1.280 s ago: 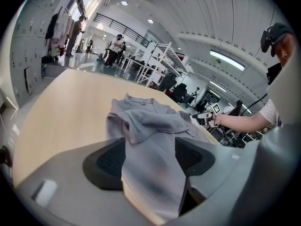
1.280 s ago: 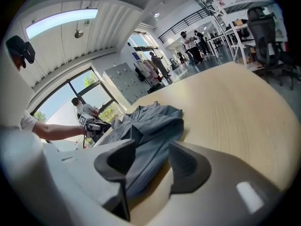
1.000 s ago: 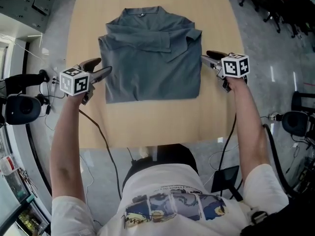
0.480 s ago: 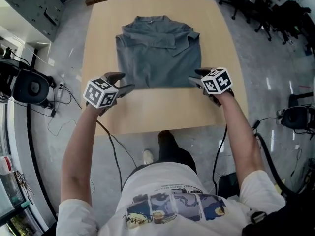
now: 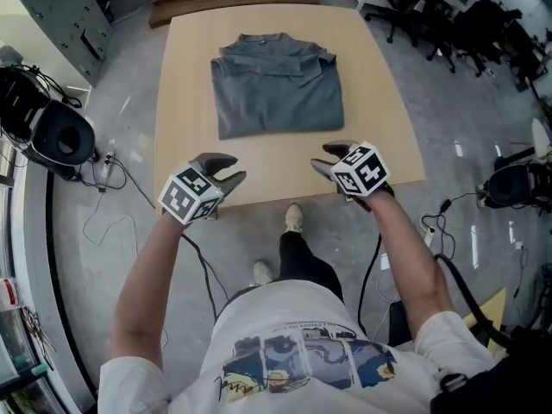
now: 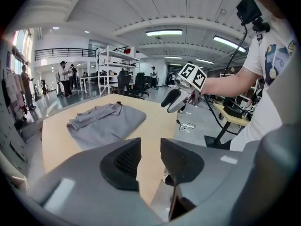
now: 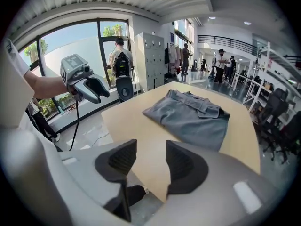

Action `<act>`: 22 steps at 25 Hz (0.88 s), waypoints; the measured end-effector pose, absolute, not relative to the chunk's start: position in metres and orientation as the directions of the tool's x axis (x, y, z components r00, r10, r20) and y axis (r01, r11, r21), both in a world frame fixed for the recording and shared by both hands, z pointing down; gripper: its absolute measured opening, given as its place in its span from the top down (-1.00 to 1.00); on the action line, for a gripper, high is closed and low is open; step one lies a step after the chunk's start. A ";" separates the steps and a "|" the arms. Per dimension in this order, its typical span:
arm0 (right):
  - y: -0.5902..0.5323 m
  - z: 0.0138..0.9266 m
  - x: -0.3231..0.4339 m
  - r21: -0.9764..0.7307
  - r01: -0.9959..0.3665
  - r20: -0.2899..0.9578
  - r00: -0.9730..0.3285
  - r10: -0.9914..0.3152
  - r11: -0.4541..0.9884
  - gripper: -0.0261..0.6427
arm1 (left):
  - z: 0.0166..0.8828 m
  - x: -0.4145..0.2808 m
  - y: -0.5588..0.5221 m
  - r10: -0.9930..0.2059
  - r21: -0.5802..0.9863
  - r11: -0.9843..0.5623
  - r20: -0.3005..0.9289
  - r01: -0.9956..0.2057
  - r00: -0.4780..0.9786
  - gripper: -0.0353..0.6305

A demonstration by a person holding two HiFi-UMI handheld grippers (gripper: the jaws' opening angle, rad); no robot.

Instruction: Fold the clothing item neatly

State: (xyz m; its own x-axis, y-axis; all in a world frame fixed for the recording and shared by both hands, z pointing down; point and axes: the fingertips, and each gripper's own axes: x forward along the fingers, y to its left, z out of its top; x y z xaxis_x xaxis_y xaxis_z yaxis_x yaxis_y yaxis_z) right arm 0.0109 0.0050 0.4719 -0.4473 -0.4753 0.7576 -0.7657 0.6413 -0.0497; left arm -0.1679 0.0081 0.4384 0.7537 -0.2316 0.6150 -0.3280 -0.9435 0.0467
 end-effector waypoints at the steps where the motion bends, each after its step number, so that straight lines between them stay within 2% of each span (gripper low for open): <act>1: 0.021 0.469 0.004 -0.049 -0.766 0.753 -0.449 -0.480 0.640 0.34 | 0.437 -0.170 0.023 -0.232 0.038 -0.946 0.615 -0.322 0.754 0.50; 5: 0.073 0.459 -0.014 -0.040 -0.767 0.729 -0.461 -0.506 0.641 0.41 | 0.429 -0.174 0.077 -0.250 0.015 -0.948 0.586 -0.319 0.771 0.86; 10: 0.132 0.447 -0.022 -0.043 -0.770 0.702 -0.477 -0.529 0.637 0.68 | 0.428 -0.168 0.141 -0.243 0.029 -0.948 0.575 -0.316 0.782 0.87; 14: 0.177 0.445 -0.016 -0.066 -0.792 0.678 -0.482 -0.555 0.607 0.80 | 0.429 -0.165 0.188 -0.273 0.002 -0.942 0.577 -0.335 0.770 0.87; 22: 0.271 0.452 -0.018 -0.104 -0.761 0.682 -0.524 -0.511 0.641 0.88 | 0.417 -0.149 0.267 -0.311 -0.020 -0.930 0.577 -0.368 0.755 0.87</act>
